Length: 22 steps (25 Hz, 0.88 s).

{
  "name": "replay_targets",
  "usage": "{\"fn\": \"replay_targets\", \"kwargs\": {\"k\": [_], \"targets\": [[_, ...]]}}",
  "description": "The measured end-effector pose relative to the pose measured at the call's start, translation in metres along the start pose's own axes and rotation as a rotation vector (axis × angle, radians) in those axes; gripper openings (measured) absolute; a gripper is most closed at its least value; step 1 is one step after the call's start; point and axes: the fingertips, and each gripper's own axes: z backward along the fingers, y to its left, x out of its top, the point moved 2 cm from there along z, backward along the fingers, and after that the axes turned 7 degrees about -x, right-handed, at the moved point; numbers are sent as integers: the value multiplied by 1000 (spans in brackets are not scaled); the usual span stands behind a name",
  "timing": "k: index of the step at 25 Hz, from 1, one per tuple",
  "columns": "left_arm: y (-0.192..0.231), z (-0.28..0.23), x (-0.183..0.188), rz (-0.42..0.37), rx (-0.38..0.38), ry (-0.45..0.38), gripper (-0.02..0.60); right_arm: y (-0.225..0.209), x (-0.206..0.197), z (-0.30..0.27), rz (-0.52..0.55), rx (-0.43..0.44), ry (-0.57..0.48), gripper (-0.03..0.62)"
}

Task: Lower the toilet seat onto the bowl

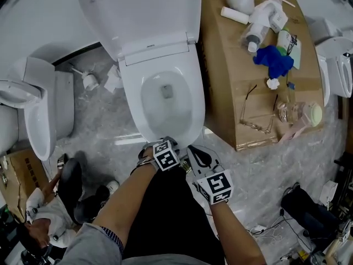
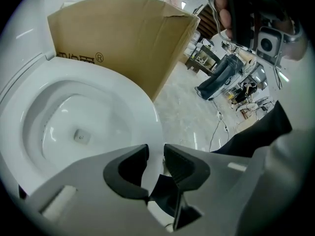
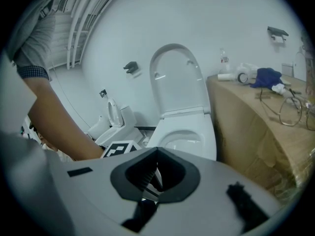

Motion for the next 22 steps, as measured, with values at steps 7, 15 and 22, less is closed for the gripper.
{"fn": "replay_targets", "kwargs": {"k": [7,15,22], "targets": [[7,-5,1,3,32,-3,101,-6,-6,4,-1,-13,0,5],[7,1,1,21,45,-18,100,-1,-7,4,1,-6,0,5],[-9,82,36,51,117,-223,95,1,28,23,26,-4,-32,5]]}}
